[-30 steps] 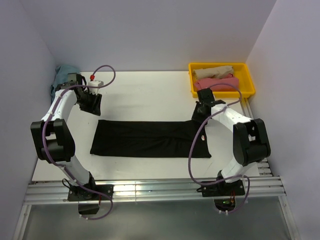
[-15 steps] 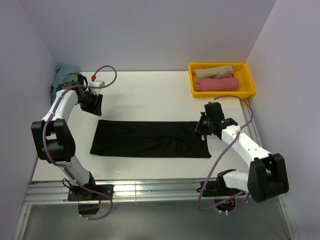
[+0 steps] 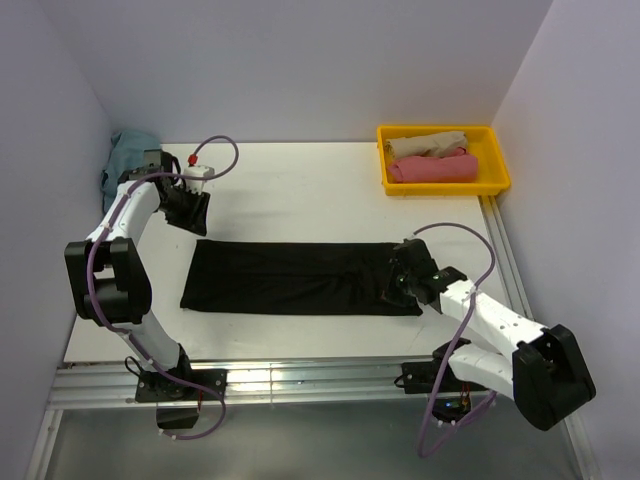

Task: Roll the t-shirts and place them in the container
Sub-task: Fold the tshirt

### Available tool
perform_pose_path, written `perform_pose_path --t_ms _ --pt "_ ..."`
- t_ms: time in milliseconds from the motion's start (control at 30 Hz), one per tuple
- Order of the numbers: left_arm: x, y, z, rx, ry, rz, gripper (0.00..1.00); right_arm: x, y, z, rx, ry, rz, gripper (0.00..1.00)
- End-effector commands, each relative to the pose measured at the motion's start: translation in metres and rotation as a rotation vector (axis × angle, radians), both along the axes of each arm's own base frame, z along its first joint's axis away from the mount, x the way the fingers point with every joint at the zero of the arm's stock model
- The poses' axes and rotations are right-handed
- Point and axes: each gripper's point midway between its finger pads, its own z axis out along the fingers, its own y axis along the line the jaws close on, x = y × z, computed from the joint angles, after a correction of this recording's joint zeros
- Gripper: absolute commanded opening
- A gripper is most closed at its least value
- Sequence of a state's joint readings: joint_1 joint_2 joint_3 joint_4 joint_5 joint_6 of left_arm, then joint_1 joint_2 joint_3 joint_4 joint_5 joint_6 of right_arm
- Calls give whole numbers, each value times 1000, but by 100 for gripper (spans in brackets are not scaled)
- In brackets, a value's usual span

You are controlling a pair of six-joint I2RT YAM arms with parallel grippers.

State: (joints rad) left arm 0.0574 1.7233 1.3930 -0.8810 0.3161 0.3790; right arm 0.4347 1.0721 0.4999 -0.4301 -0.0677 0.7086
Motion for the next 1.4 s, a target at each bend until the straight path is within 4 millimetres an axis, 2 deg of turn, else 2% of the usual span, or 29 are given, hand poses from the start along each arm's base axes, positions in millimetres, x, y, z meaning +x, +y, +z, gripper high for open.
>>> perform_pose_path --t_ms 0,200,400,600,633,800,967,1033,1100,1133,1200,1233,1367 --pt "-2 -3 12 -7 -38 -6 46 0 5 5 25 -36 -26 1" --pt "-4 -5 11 -12 -32 -9 46 -14 6 -2 22 -13 -24 1" --pt "-4 -4 11 -9 -34 -11 46 -21 8 -6 25 -6 -17 8" --pt "-4 -4 11 -7 -33 -13 46 -20 9 3 37 -31 -19 28" --pt "-4 -4 10 -7 -34 -15 46 -18 10 7 41 -39 -21 34" --pt "-5 -4 9 -4 -30 -18 46 -16 9 25 50 -75 -30 45" --pt "-4 -3 11 -2 -36 -19 45 0 2 60 34 -170 -79 52" --pt "-3 -5 11 -4 -35 -22 45 14 1 73 19 -216 -100 53" --pt "-2 -5 11 -8 -34 -20 45 26 2 68 -21 -195 -104 51" --pt "-2 -5 12 -9 -34 -17 46 37 1 64 -64 -179 -106 45" --pt "-2 -6 13 -15 -34 -18 45 52 0 60 -105 -173 -108 41" --pt "-1 -6 14 -17 -37 -17 45 61 0 54 -138 -155 -110 41" --pt "-1 -8 18 -20 -46 -17 45 89 12 51 -130 -167 -87 42"
